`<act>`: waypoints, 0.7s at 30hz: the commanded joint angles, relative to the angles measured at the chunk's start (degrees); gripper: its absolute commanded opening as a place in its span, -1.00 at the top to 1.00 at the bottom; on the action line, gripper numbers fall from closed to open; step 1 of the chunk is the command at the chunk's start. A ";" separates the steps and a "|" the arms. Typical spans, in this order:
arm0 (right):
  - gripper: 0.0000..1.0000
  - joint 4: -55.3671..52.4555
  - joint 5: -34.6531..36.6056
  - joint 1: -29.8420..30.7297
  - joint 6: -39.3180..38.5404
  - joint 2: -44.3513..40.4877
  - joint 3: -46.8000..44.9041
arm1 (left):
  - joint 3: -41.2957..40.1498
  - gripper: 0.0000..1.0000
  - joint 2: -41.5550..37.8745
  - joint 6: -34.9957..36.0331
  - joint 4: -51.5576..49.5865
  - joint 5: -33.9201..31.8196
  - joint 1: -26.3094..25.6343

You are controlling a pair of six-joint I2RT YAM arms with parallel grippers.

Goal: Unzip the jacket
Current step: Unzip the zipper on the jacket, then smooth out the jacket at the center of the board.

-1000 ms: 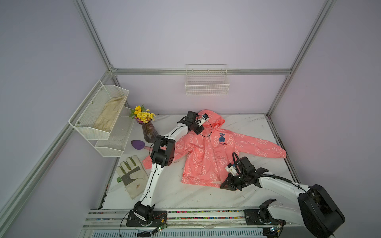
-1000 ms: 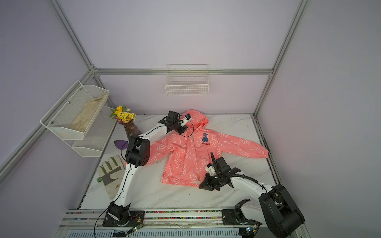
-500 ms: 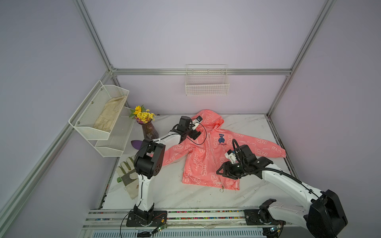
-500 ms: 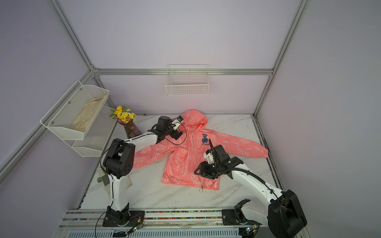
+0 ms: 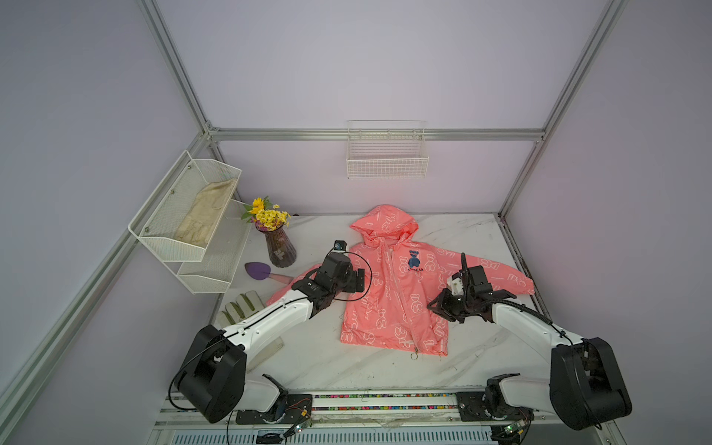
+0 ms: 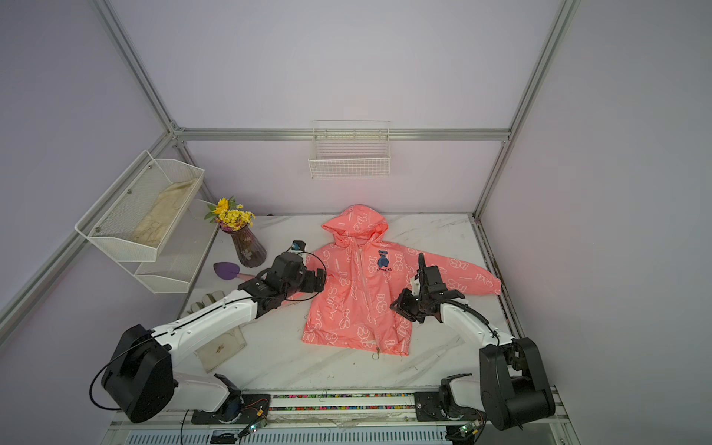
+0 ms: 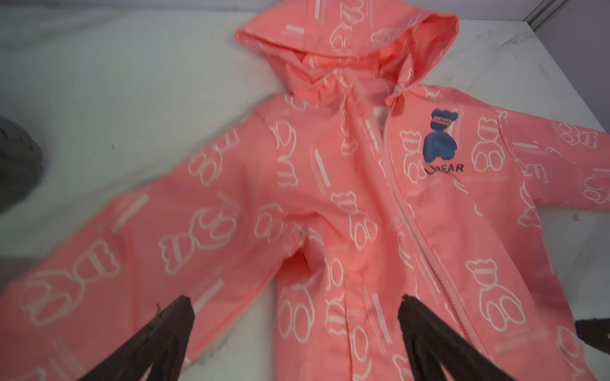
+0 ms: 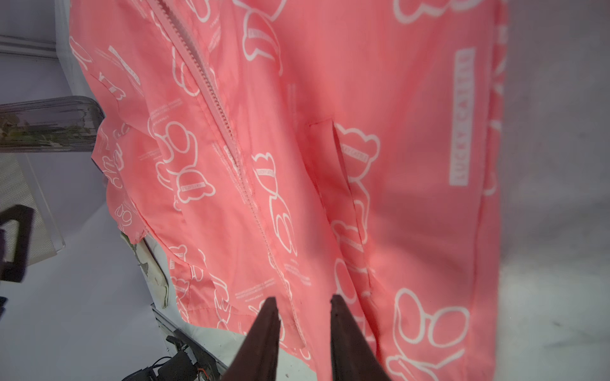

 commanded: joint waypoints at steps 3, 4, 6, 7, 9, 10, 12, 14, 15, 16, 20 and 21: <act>0.35 4.40 -1.59 -0.19 -0.27 0.70 -3.16 | -8.30 -0.87 -4.67 -25.84 -5.60 2.62 -3.44; 0.34 4.52 -1.50 -0.17 -0.42 0.57 -3.60 | -9.35 -0.86 -5.56 -29.02 -5.92 2.99 -4.27; 0.33 4.52 -1.03 -0.19 -0.86 0.32 -4.15 | -11.33 -0.84 -7.06 -35.14 -6.23 3.34 -6.52; 0.33 4.53 -0.72 -0.20 -1.04 0.35 -4.27 | -12.44 -0.82 -8.21 -39.08 -6.50 3.12 -7.89; 0.32 4.60 -0.37 -0.27 -1.65 0.33 -4.52 | -15.01 -0.81 -10.54 -47.66 -6.50 2.27 -10.78; 0.31 4.68 -0.17 -0.34 -1.82 0.38 -4.62 | -16.42 -0.81 -12.08 -52.22 -6.55 1.59 -12.37; 0.31 4.74 -0.01 -0.52 -2.48 0.61 -4.70 | -18.43 -0.80 -14.63 -60.19 -6.55 0.14 -15.90; 0.31 4.87 0.33 -0.56 -3.04 0.85 -4.87 | -19.66 -0.80 -16.17 -66.21 -6.47 -1.19 -18.76; 0.31 4.93 0.28 -0.64 -3.44 0.91 -4.89 | -19.89 -0.80 -16.64 -68.79 -6.47 -1.81 -20.21; 0.31 4.96 0.35 -0.78 -3.70 1.08 -4.94 | -20.10 -0.80 -16.79 -70.79 -6.36 -2.36 -21.31; 0.31 5.30 0.52 -0.89 -4.74 1.44 -5.06 | -22.68 -0.80 -15.63 -76.93 -1.10 -2.37 -23.01; 0.32 5.40 0.44 -0.83 -4.91 1.49 -5.14 | -24.05 -0.78 -15.21 -78.62 1.86 -1.98 -23.16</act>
